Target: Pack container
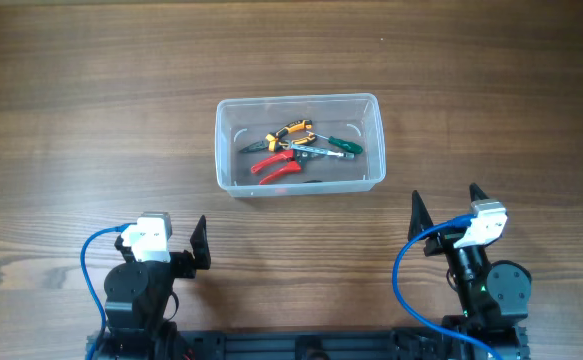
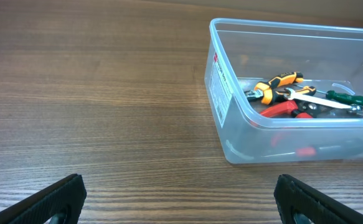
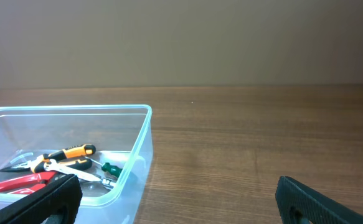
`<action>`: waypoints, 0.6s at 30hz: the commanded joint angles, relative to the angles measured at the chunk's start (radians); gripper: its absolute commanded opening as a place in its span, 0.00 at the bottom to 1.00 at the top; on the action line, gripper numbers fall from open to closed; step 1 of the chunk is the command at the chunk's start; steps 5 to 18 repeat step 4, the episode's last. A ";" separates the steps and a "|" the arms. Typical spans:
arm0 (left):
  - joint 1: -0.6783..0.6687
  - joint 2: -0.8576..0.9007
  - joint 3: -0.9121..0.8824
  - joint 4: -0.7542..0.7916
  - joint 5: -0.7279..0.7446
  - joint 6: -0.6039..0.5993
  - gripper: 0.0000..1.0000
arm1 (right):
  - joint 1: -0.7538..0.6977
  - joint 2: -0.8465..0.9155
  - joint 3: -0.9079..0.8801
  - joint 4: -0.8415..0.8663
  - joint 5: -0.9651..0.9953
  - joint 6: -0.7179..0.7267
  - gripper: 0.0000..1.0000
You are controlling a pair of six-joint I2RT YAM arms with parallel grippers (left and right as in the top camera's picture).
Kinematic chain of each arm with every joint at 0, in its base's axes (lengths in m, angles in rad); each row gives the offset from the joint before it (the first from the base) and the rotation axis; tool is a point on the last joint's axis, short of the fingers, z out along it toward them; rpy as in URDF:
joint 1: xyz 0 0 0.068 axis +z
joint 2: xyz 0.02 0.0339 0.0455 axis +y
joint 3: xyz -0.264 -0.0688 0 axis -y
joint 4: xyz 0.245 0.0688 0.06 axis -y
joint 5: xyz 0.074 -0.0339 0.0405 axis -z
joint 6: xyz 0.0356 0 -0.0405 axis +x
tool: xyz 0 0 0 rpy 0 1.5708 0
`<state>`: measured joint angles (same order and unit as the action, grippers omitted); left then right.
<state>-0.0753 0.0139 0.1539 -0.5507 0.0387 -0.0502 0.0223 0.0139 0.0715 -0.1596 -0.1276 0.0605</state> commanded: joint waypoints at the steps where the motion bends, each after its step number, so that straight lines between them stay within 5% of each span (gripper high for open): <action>1: 0.001 -0.007 -0.005 0.000 -0.006 0.012 1.00 | -0.003 0.006 0.000 0.004 -0.004 0.018 1.00; 18: 0.001 -0.007 -0.005 0.000 -0.005 0.012 1.00 | -0.003 0.006 0.000 0.004 -0.004 0.018 1.00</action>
